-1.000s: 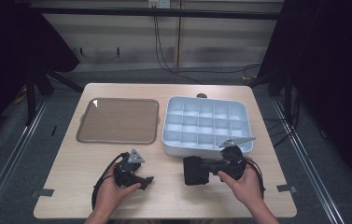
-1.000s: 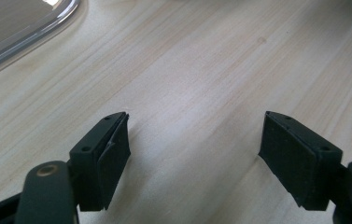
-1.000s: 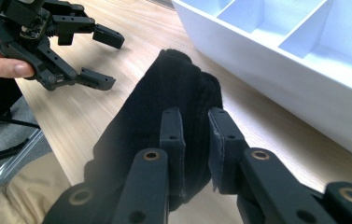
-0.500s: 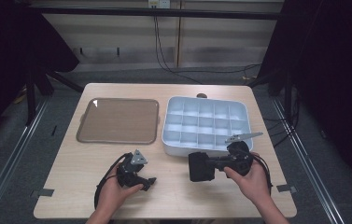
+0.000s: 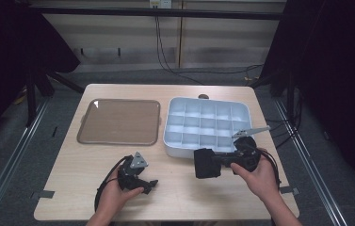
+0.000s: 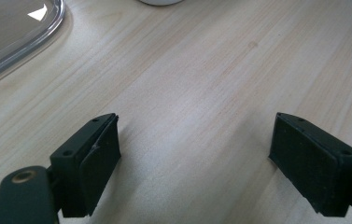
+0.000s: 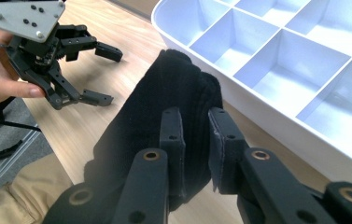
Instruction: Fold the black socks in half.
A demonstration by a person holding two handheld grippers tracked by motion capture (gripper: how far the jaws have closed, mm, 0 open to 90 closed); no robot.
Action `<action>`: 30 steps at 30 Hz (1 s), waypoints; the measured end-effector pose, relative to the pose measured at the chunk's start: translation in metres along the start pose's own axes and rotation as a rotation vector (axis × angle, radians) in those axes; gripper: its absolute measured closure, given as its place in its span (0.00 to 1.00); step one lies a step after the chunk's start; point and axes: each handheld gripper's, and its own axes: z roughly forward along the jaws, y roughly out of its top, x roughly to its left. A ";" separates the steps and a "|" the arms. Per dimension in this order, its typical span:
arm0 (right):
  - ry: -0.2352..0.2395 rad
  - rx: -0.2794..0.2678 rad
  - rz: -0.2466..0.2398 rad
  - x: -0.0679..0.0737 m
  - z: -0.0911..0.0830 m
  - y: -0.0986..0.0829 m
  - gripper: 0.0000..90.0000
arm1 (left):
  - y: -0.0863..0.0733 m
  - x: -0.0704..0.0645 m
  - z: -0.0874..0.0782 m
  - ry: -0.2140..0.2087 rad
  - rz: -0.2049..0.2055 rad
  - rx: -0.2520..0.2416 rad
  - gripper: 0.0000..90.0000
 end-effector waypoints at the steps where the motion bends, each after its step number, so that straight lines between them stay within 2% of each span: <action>1: -0.001 -0.002 0.003 0.000 -0.001 0.001 0.86 | 0.000 0.000 0.000 0.007 0.003 0.000 0.17; 9: -0.009 -0.014 0.009 -0.005 -0.010 0.009 0.86 | -0.002 0.000 0.000 -0.005 0.003 -0.020 0.17; 16: -0.018 -0.020 0.019 -0.009 -0.014 0.012 0.86 | -0.003 0.000 0.000 0.002 0.003 -0.022 0.16; 19: -0.018 -0.024 0.026 -0.012 -0.016 0.013 0.86 | -0.004 -0.001 0.001 -0.005 -0.003 -0.042 0.16; 21: -0.017 -0.028 0.031 -0.014 -0.017 0.014 0.86 | -0.005 0.000 0.000 -0.010 0.000 -0.037 0.16; 25: -0.022 -0.027 0.028 -0.016 -0.019 0.016 0.86 | -0.006 0.000 0.000 -0.004 0.009 -0.046 0.15; 30: -0.032 -0.029 0.027 -0.018 -0.023 0.020 0.86 | -0.008 0.000 0.002 -0.016 0.007 -0.060 0.13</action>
